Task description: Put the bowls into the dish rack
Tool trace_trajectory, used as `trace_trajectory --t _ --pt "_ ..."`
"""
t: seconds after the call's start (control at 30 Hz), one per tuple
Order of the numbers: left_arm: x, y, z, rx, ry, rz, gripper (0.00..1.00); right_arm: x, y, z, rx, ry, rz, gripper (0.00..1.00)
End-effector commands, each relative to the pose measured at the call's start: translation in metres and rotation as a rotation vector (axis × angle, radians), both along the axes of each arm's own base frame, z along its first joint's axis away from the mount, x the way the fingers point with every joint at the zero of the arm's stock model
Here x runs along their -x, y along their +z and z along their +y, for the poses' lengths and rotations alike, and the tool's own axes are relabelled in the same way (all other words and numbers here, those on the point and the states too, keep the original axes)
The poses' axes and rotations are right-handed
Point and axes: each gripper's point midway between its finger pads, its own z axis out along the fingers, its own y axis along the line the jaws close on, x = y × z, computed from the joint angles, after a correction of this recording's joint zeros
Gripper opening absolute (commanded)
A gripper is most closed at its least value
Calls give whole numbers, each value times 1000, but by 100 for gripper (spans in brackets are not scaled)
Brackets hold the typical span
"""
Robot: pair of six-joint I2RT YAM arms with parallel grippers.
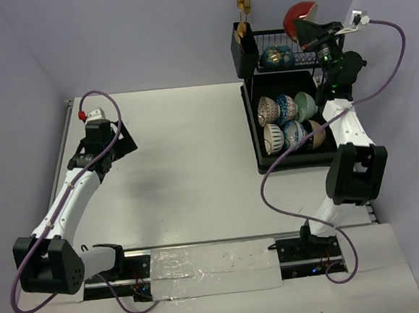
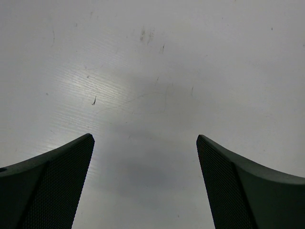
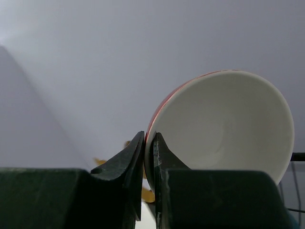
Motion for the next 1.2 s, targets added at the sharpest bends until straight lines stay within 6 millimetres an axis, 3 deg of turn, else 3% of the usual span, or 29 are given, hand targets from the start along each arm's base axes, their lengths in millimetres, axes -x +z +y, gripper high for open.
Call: trace_trajectory --t 0.0,0.3,0.5,0.73,1.17 --pt "-4 9 -3 11 -23 -37 94 36 62 -14 -118 65 -296 0" --pt "-6 1 -2 -3 -21 -8 94 -10 36 -61 -224 -100 -281 0" --pt "-7 -6 -2 -6 -23 12 94 -28 13 -83 -296 -187 -248 0" --pt "-10 -12 -8 13 -47 34 94 -54 -17 -89 -351 -190 -194 0" --pt "-9 -8 -9 17 -48 16 93 -68 -66 -94 -438 -231 -108 0"
